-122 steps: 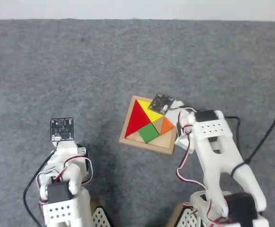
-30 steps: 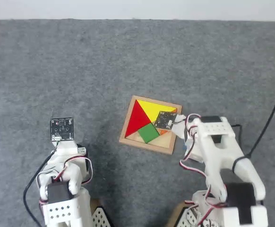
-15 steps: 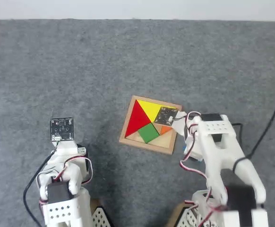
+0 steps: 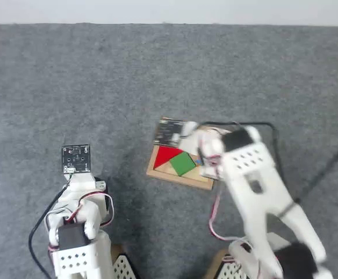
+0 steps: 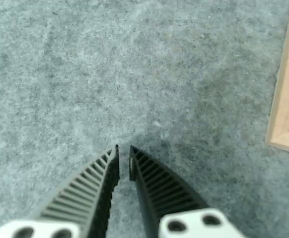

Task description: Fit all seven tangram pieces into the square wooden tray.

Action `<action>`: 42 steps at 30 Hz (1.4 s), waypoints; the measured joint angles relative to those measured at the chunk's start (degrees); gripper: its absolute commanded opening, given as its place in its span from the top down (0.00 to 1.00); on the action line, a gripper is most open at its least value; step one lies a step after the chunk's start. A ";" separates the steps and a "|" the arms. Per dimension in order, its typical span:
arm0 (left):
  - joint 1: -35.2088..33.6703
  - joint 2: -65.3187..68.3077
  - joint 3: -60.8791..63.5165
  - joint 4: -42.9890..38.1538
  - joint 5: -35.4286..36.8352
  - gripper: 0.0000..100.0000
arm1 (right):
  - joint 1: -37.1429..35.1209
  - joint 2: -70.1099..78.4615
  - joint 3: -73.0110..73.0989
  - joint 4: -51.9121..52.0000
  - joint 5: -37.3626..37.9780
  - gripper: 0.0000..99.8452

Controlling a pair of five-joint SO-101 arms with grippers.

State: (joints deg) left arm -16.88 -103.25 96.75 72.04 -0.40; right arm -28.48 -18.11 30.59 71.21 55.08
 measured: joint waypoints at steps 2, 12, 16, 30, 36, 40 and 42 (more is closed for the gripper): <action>0.00 0.00 0.00 0.00 0.00 0.96 | -3.25 6.68 -4.92 0.00 0.00 0.99; 0.00 0.00 0.00 0.00 0.00 0.96 | -12.66 37.01 -23.91 0.00 2.20 0.99; 0.00 0.00 0.00 0.00 0.00 0.96 | -13.27 40.18 -28.22 0.00 3.34 0.99; 0.00 0.00 0.00 0.00 0.00 0.96 | -14.51 41.32 -29.98 1.85 4.31 0.90; 0.00 0.00 0.00 0.00 0.00 0.96 | -14.95 41.32 -29.98 2.46 4.31 0.88; 0.00 0.00 0.00 0.00 0.00 0.96 | -14.95 41.32 -30.33 2.46 4.31 0.88; 0.00 0.00 0.00 0.00 0.00 0.96 | -14.95 41.32 -30.33 2.46 4.31 0.88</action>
State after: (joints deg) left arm -16.88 -103.25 96.75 72.04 -0.40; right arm -43.43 23.21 0.26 73.67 59.38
